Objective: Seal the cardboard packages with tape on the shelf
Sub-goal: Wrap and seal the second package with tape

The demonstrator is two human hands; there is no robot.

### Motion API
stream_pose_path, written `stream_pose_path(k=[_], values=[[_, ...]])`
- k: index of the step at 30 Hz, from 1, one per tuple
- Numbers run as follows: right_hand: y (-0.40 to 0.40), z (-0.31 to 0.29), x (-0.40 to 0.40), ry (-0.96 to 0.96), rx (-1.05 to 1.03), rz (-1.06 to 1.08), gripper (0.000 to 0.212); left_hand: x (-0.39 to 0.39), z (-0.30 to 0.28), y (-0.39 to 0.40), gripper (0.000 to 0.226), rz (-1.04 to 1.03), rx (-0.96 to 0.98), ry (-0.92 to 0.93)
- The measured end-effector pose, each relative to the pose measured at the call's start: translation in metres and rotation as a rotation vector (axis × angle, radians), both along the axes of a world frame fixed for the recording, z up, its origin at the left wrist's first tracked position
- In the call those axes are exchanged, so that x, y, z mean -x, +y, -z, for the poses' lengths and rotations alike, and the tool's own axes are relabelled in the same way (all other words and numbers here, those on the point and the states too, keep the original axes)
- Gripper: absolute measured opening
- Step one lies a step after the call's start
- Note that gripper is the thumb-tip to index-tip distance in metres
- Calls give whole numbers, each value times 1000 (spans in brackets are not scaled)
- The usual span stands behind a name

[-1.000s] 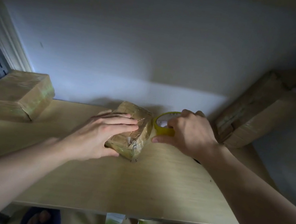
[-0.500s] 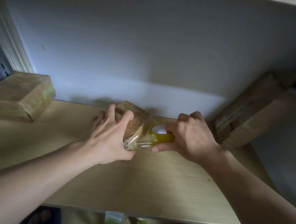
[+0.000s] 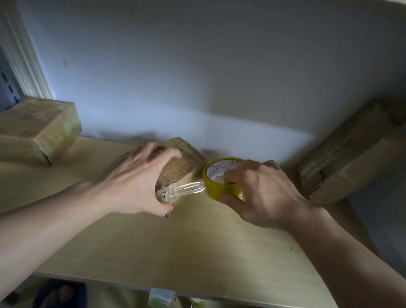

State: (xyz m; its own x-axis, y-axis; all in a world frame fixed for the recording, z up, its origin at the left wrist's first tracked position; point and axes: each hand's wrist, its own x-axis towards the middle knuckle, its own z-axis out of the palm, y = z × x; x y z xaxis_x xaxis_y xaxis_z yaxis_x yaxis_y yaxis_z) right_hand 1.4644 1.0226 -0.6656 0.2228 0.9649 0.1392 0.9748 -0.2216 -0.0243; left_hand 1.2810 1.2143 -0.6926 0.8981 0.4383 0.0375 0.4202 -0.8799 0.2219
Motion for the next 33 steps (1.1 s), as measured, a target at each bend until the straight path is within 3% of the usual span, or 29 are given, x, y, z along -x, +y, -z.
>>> stream_pose_path(k=[6,15,23,28,30,33], values=[[6,2,-5,-80,-164,57,26,6,3,2,109,56,10,-36],[25,6,-10,-66,-82,131,46,12,3,12,109,223,68,-25],[23,12,-14,-60,-11,47,65,14,2,27,113,305,69,34],[-1,6,-11,126,38,3,52,8,-20,22,101,241,10,238],[-9,6,-10,175,43,7,49,1,-27,11,93,181,33,242],[-12,8,-5,180,49,5,47,-19,-24,-16,119,55,-14,223]])
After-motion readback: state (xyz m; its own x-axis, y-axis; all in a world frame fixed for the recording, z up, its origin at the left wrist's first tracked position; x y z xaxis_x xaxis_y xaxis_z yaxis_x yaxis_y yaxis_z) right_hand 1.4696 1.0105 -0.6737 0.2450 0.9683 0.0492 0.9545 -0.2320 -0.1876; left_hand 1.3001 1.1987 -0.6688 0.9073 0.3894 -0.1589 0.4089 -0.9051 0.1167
